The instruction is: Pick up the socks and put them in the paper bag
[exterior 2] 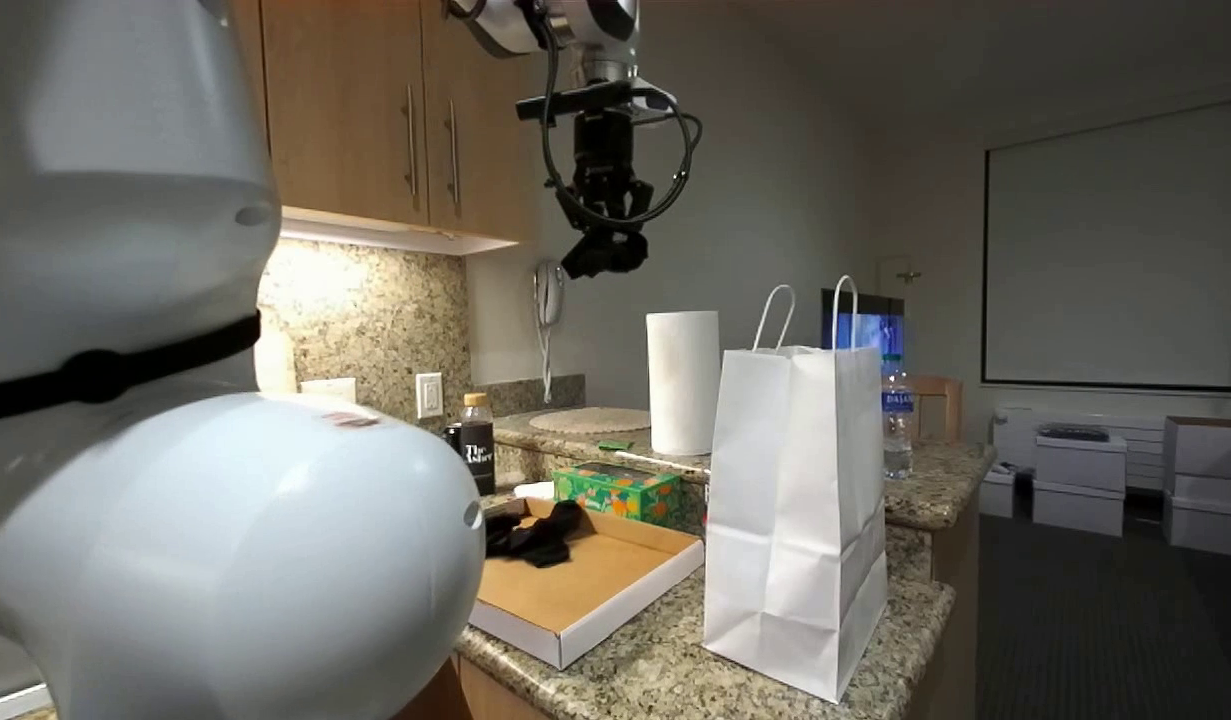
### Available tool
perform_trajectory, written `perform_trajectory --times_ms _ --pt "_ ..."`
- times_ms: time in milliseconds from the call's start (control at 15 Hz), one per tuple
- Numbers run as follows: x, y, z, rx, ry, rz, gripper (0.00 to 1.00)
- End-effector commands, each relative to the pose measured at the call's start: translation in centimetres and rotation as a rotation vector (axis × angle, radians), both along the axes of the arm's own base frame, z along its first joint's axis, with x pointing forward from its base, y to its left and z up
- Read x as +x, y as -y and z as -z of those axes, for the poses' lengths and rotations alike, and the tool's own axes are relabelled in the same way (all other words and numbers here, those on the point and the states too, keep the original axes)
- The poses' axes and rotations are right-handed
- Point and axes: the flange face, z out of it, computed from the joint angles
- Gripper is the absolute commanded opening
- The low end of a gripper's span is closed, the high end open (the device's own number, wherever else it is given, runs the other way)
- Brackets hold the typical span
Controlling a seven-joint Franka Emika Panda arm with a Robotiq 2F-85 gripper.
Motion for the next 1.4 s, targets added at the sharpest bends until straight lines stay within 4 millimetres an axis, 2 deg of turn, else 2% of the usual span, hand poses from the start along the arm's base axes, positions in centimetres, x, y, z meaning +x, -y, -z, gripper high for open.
perform_trajectory --times_ms 0,333,467,600,933,1333 --pt "2.7 6.0 -2.3 0.029 0.0 -0.026 0.1" --pt "5.4 15.7 -3.0 0.08 0.049 -0.019 0.1" --pt "6.0 18.8 -2.4 0.106 0.04 -0.028 0.1" --pt "6.3 20.9 -1.1 0.116 0.02 -0.051 0.1" --pt "7.6 23.9 2.8 0.144 -0.041 -0.099 0.1" --pt "10.0 25.3 7.1 0.174 -0.12 -0.094 0.1"
